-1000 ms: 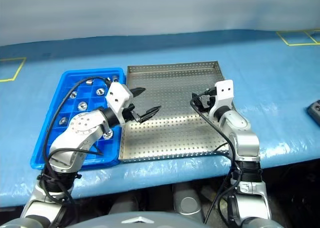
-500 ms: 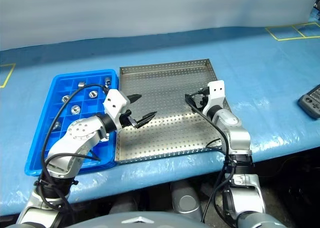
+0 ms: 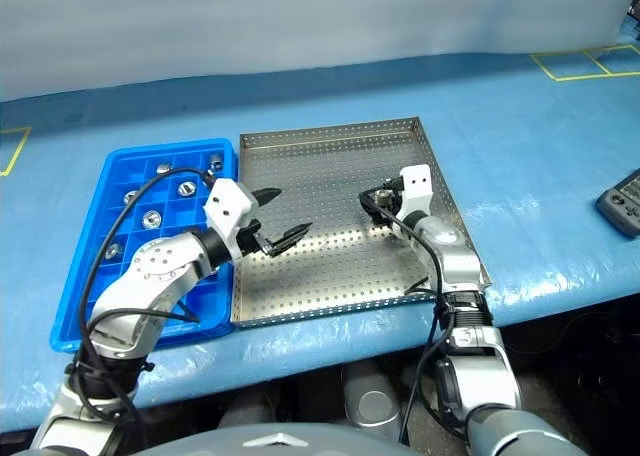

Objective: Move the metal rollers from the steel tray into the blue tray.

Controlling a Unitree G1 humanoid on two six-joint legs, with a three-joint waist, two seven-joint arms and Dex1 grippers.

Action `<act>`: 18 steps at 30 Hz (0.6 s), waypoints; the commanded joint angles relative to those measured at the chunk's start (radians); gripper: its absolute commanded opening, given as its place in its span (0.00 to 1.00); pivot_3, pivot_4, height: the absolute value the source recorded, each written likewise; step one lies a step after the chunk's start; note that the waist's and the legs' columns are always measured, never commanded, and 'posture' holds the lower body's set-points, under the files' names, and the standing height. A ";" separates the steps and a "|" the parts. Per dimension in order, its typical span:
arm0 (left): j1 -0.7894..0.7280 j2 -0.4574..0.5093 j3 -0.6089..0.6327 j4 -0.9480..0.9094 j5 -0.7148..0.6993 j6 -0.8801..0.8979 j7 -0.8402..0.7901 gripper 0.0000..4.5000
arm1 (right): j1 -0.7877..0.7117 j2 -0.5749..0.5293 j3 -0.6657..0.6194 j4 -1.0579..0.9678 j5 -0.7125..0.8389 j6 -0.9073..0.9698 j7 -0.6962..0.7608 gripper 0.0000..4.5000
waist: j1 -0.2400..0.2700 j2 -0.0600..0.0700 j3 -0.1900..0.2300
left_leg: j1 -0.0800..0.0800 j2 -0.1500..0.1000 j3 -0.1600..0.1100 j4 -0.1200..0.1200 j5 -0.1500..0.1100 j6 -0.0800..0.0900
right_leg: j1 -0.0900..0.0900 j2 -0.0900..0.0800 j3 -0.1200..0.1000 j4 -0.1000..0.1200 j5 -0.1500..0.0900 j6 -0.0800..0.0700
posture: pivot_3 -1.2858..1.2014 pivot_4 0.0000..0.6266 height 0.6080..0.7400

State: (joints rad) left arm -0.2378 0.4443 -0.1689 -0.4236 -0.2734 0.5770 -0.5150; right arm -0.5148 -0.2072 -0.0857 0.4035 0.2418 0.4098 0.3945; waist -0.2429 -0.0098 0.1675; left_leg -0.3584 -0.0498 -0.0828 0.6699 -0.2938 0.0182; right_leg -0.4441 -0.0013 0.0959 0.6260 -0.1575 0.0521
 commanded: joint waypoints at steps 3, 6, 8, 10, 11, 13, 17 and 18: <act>0.001 0.006 0.019 -0.045 0.010 -0.006 0.010 1.00 | -0.039 0.009 -0.019 0.048 0.001 -0.048 -0.009 0.86 | 0.000 0.000 0.000 | 0.000 0.000 0.000 0.001 0.000 0.000 | 0.000 0.000 0.000 0.000 0.000 0.000 | 0.43 0.24 1.00; -0.001 0.005 0.017 -0.045 0.009 -0.006 0.010 1.00 | -0.042 0.008 -0.016 0.056 -0.002 -0.059 -0.011 0.64 | -0.001 0.000 0.000 | 0.000 0.000 0.000 0.002 0.000 0.000 | 0.000 0.000 0.000 0.000 0.000 0.001 | 0.42 0.24 1.00; -0.001 0.005 0.016 -0.045 0.008 -0.006 0.010 1.00 | -0.037 0.006 -0.014 0.046 -0.005 -0.063 -0.014 0.50 | -0.003 0.000 0.000 | -0.001 0.000 0.000 0.002 0.000 0.001 | 0.000 0.000 0.000 0.000 0.001 0.001 | 0.42 0.24 1.00; -0.001 0.006 0.016 -0.045 0.007 -0.006 0.009 1.00 | -0.028 0.004 -0.016 0.026 -0.002 -0.059 -0.015 0.50 | -0.003 0.000 0.000 | -0.001 0.000 0.001 0.003 0.000 0.001 | 0.000 0.000 0.000 0.000 0.001 0.001 | 0.42 0.24 1.00; -0.002 0.007 0.016 -0.043 0.006 -0.006 0.008 1.00 | -0.025 0.003 -0.018 0.020 -0.001 -0.058 -0.015 0.50 | -0.003 0.000 0.000 | -0.001 0.000 0.001 0.003 -0.001 0.001 | 0.000 0.000 0.001 0.000 0.001 0.001 | 0.41 0.24 1.00; -0.002 0.009 0.017 -0.040 0.006 -0.006 0.006 1.00 | -0.018 0.003 -0.020 0.008 0.002 -0.055 -0.016 0.50 | -0.007 0.000 0.000 | -0.001 0.000 0.001 0.004 -0.001 0.001 | 0.000 0.000 0.001 0.000 0.001 0.002 | 0.41 0.24 1.00; -0.006 0.010 0.017 -0.037 0.005 -0.005 0.005 1.00 | -0.002 0.002 -0.019 -0.021 0.005 -0.050 -0.017 0.39 | -0.013 0.000 0.000 | -0.002 0.000 0.001 0.005 -0.001 0.002 | 0.000 0.000 0.001 0.000 0.001 0.002 | 0.41 0.24 1.00; -0.006 0.010 0.018 -0.036 0.005 -0.005 0.005 1.00 | 0.001 0.001 -0.018 -0.031 0.004 -0.049 -0.018 0.39 | -0.013 0.000 0.000 | -0.002 0.000 0.002 0.005 -0.001 0.002 | 0.000 0.000 0.001 0.000 0.001 0.003 | 0.41 0.24 1.00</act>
State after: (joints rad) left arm -0.2355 0.4483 -0.1688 -0.4274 -0.2740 0.5788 -0.5060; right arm -0.5119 -0.2013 -0.0927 0.4316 0.2400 0.3747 0.3772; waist -0.2559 -0.0098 0.1674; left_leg -0.3601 -0.0498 -0.0811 0.6753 -0.2949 0.0201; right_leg -0.4439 -0.0010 0.0970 0.6263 -0.1561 0.0547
